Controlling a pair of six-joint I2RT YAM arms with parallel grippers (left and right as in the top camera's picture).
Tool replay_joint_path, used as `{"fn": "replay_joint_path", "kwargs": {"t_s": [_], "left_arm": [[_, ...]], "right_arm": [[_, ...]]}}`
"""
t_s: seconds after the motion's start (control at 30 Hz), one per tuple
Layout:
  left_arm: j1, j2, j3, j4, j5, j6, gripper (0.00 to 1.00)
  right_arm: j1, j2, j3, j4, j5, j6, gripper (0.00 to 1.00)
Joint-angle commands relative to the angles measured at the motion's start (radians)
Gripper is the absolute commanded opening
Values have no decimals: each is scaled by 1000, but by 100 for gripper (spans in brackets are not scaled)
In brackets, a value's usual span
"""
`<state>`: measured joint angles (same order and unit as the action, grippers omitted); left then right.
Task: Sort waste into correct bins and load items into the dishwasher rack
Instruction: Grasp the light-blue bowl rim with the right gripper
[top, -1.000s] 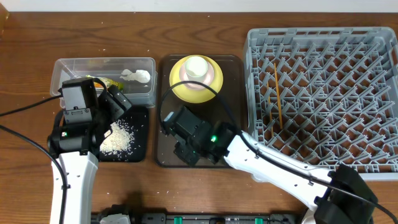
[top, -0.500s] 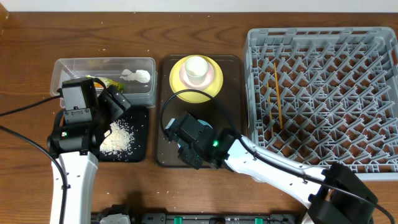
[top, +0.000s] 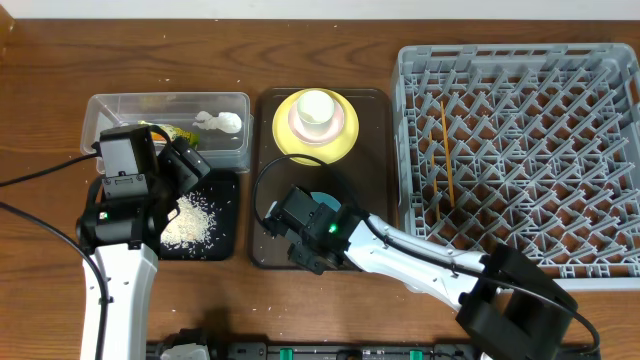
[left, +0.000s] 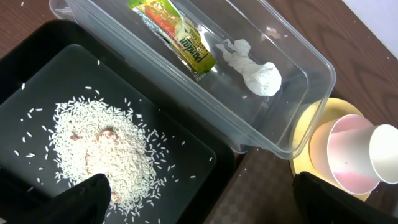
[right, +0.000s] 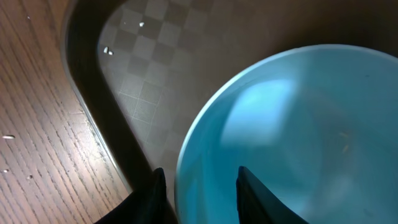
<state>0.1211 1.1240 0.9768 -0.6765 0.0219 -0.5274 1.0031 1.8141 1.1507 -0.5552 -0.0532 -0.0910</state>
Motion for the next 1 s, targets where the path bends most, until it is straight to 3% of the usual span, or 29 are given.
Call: {"fn": "replay_joint_path", "kwargs": {"t_s": [0.0,0.13,0.5,0.8,0.97], "left_arm": [[3,1,11,0,-16,-8,96],[3,1,11,0,-16,-8,96],[3,1,11,0,-16,-8,96],[3,1,11,0,-16,-8,96],[3,1,11,0,-16,-8,96]], "right_arm": [[8,0,1,2,-4,-15,30],[8,0,1,1,-4,-15,21],[8,0,1,-2,-4,-16,19],[8,0,1,-5,-5,-19,25],[8,10,0,-9,-5,-19,21]]}}
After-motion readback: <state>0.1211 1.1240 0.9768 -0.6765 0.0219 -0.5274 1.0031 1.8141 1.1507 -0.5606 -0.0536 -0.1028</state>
